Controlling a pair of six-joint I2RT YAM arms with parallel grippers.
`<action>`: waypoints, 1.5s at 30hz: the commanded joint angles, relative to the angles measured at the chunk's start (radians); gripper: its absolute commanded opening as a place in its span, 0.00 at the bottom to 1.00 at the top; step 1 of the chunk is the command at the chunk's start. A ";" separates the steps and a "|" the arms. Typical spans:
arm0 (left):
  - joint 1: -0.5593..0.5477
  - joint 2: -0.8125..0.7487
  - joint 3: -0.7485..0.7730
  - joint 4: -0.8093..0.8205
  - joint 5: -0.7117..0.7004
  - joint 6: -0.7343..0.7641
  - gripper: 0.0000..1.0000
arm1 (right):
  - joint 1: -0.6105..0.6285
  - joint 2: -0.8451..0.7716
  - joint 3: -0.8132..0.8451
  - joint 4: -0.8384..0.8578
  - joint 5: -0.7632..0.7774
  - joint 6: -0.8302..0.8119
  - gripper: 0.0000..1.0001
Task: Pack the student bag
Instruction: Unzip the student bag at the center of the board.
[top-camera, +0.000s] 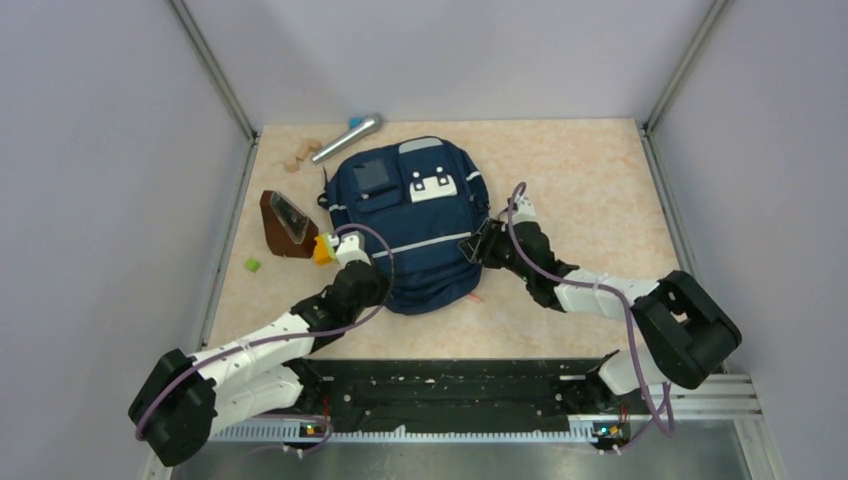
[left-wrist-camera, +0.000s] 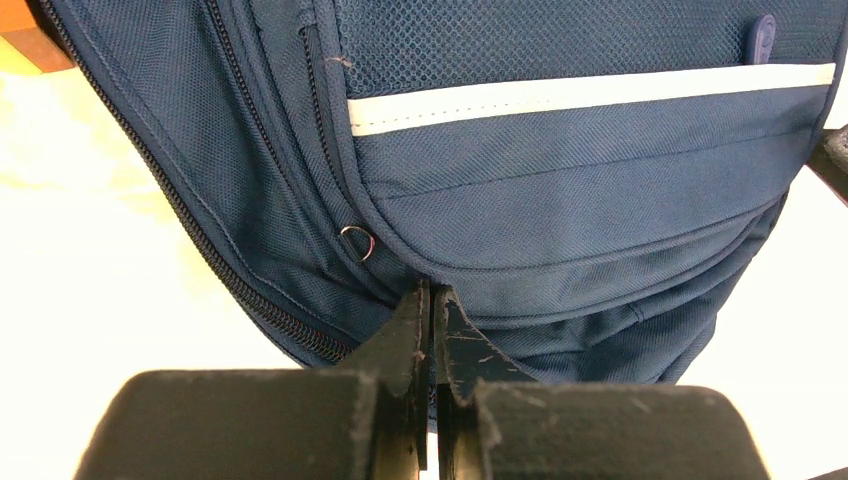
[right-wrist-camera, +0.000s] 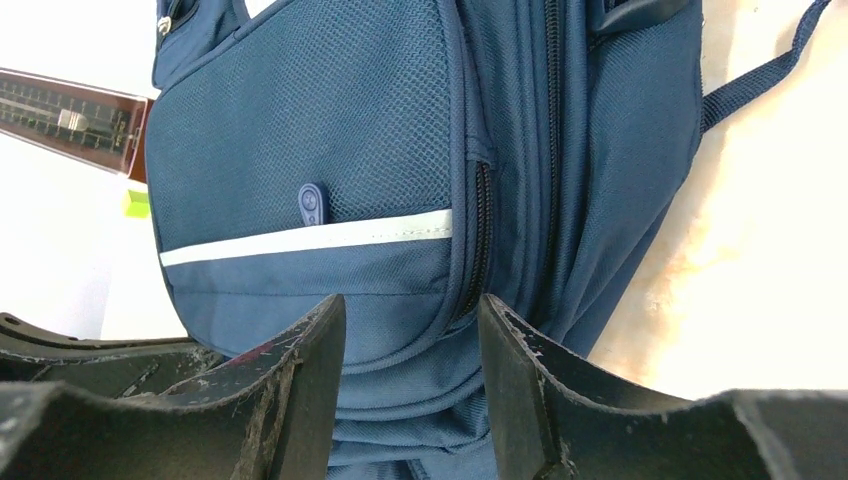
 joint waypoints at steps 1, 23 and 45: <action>0.004 -0.017 0.027 -0.037 -0.076 0.019 0.00 | -0.003 -0.015 0.032 0.017 0.024 0.019 0.50; 0.089 -0.079 0.078 -0.132 -0.104 0.156 0.00 | -0.058 0.018 0.082 0.011 0.015 0.017 0.00; 0.249 0.055 0.149 0.104 -0.102 0.383 0.00 | -0.116 -0.017 0.099 -0.016 -0.100 -0.039 0.00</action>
